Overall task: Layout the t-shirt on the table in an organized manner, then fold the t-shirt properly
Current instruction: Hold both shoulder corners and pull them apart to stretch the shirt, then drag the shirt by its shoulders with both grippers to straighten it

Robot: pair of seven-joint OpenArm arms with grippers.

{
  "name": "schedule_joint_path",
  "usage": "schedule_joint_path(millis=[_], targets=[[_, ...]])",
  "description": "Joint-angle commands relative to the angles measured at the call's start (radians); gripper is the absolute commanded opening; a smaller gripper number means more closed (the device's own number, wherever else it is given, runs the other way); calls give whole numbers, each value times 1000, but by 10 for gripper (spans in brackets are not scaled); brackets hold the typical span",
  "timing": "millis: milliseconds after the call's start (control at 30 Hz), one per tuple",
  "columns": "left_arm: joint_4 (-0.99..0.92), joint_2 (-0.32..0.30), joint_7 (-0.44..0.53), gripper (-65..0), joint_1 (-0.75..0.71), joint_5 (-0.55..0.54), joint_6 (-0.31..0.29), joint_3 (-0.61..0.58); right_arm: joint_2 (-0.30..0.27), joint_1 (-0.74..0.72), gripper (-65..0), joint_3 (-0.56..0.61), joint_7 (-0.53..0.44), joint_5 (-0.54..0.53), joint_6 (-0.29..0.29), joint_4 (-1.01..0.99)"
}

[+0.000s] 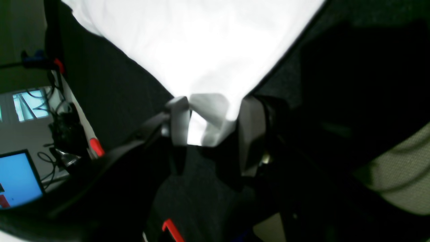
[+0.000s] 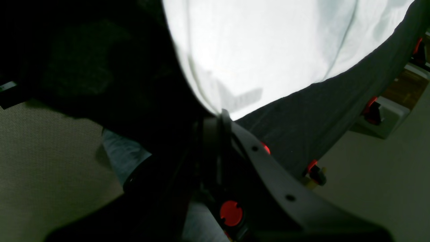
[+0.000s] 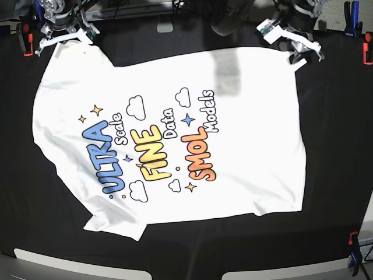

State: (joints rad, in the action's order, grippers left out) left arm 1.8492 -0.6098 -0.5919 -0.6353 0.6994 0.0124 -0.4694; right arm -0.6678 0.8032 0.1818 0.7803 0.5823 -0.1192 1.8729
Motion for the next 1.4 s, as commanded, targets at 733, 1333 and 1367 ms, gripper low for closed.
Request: schedule_joint_path(millis=[733,1333,1367], targets=[[2,-6,-77,-420,22,-64,-16,-82,-14,6,-650,-4,26,5,4,12],[0,-6,-92,-426,16,-87,145,-81,-14,6,-650,-4,25,5,4,12],[-5,-5,-92,-426,27,-103,145,-81,-14,6,-650,-4,25,5,4,12]])
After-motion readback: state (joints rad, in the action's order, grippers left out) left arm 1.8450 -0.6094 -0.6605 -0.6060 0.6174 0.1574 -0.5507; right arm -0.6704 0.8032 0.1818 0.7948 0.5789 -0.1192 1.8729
